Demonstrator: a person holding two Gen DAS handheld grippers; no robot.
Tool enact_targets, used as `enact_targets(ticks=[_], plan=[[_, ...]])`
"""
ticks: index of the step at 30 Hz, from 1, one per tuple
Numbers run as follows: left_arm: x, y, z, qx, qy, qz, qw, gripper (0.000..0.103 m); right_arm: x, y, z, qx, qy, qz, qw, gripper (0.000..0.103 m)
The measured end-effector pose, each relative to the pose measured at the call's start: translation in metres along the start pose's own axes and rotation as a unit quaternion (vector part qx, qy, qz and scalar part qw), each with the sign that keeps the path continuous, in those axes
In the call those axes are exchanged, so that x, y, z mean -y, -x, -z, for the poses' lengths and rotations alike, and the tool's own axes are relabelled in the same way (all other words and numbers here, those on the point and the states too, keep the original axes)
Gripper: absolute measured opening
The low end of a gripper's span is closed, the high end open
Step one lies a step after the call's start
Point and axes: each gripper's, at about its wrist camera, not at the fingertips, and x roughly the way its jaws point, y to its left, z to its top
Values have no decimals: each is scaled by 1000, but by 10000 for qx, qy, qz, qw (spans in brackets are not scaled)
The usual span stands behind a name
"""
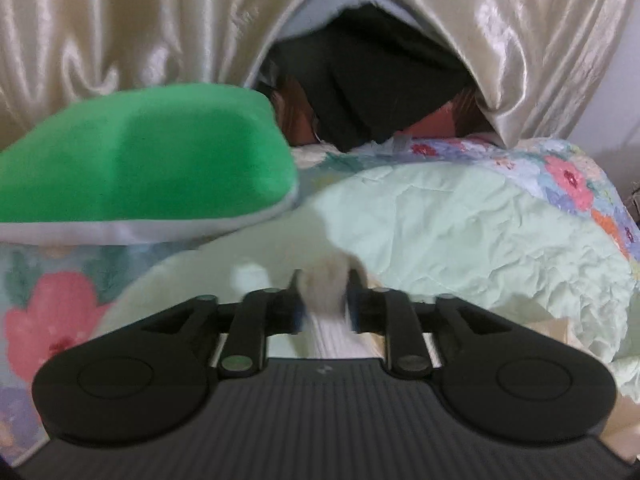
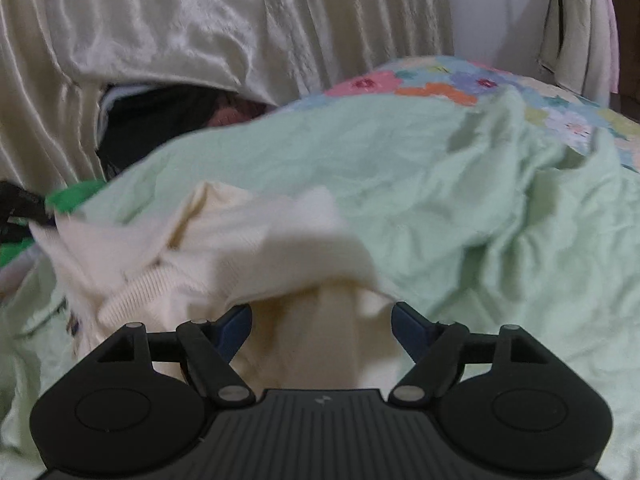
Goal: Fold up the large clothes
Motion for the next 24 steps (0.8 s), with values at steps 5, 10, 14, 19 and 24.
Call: enact_targets(ticks=[5,10,14,19,24], plan=[[38,18,8,-288,-590,754,9950,74,3,-7,3,-48,-449,85,9989,15],[135,-15,48,-1111,-1845,1590,9635,80,8,22,7,329,-828,182,9959,14],[192,-43,80,-1107,-2948,1242,9410,58,1,42,6,388,-459,215,9980,14],[204,-59,75,-580,-3168,622,9447,5,2,58,-2,570,-175,499,9970,12],[219,-32,45,487,-3732,393,9256,5,8,72,-24,996,93,980,9901,11]])
